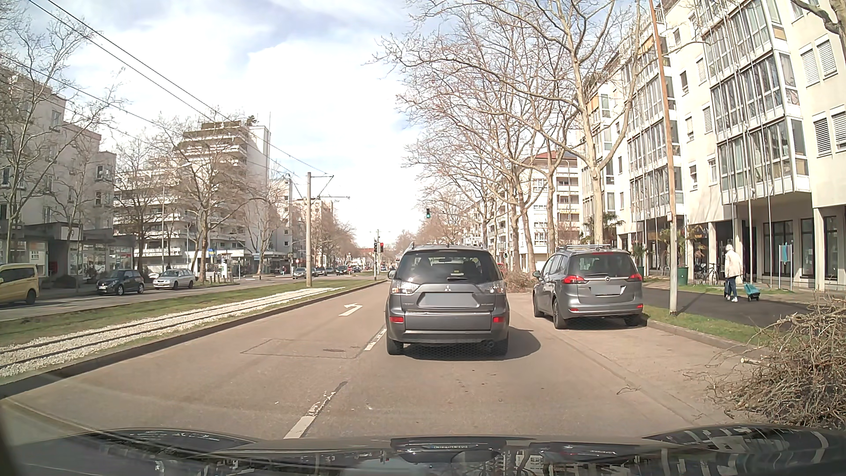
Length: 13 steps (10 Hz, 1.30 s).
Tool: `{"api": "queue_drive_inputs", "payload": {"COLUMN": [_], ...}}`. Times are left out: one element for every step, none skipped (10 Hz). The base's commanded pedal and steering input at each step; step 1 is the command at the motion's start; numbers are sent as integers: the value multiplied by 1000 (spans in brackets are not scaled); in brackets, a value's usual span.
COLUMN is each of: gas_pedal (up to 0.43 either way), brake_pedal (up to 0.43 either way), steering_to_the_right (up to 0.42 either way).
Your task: Follow the waypoints while adhering to traffic rules and regulations
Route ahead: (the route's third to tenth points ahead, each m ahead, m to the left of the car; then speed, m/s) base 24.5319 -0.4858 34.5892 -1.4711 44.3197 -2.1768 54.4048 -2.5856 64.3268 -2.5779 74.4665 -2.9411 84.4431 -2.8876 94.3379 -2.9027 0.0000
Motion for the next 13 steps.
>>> {"api": "queue_drive_inputs", "payload": {"gas_pedal": [0,0,0,0,130,177,177,197,240,248,268,287,311], "brake_pedal": [0,0,0,0,0,0,0,0,0,0,0,0,0], "steering_to_the_right": [5,5,5,5,5,5,5,5,5,5,5,5,5]}}
